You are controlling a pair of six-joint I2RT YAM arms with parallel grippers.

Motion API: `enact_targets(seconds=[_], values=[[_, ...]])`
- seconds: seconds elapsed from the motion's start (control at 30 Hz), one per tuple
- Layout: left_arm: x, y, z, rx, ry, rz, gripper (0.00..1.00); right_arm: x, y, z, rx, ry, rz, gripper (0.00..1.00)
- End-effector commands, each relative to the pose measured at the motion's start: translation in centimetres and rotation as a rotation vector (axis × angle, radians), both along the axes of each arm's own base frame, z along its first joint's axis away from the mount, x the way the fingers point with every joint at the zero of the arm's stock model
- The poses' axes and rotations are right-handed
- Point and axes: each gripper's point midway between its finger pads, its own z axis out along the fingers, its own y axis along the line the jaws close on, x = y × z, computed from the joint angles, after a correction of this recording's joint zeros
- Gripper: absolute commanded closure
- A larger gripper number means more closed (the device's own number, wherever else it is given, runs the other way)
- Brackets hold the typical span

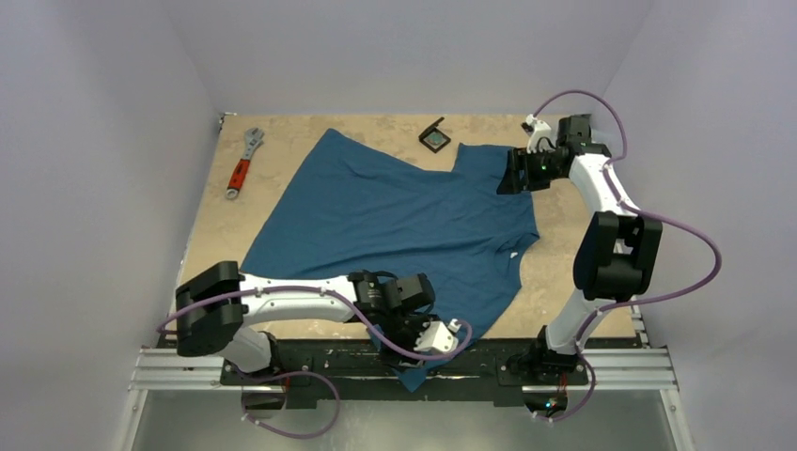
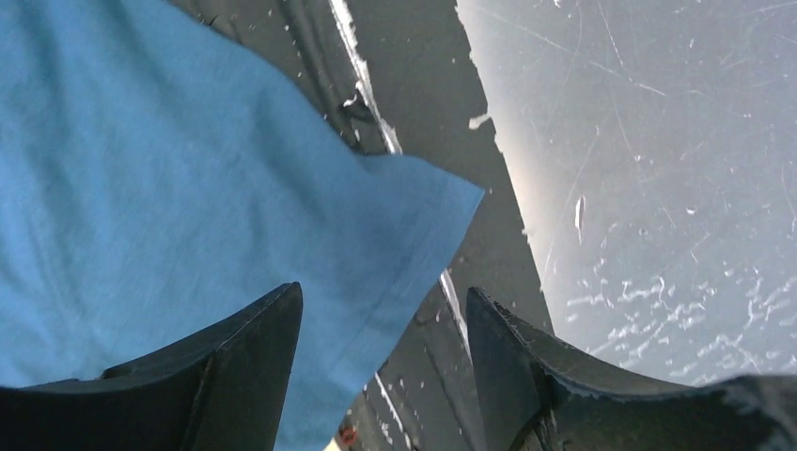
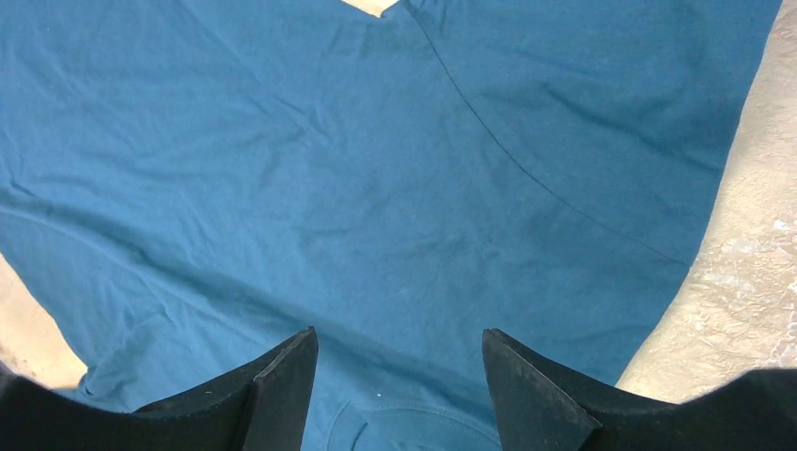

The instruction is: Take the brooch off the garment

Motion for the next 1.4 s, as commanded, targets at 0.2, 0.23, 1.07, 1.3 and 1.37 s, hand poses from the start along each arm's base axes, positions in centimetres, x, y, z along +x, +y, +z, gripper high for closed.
enact_targets(seconds=[0.2, 0.23, 1.07, 1.3, 1.37], values=[[-0.1, -5.7, -2.0, -0.046, -0.054, -0.005, 0.44, 0.1, -1.4, 0.6, -0.017, -0.075, 0.035, 0.32], [-0.2, -5.8, -2.4, -0.029, -0.056, -0.009, 0.44, 0.2, -1.6, 0.4, -0.028, -0.073, 0.034, 0.32], [-2.6, -2.9, -4.0, 0.064, -0.025, -0.118, 1.00, 9.2, -4.3, -9.1, -0.183, -0.019, -0.056, 0.59], [-3.6, -1.9, -1.2, 0.000, 0.039, -0.144, 1.00, 12.6, -5.6, -11.5, -0.224, -0.011, -0.123, 0.63], [-3.9, -1.7, -0.8, -0.021, 0.049, -0.162, 1.00, 13.6, -6.1, -11.3, -0.239, -0.023, -0.146, 0.63]])
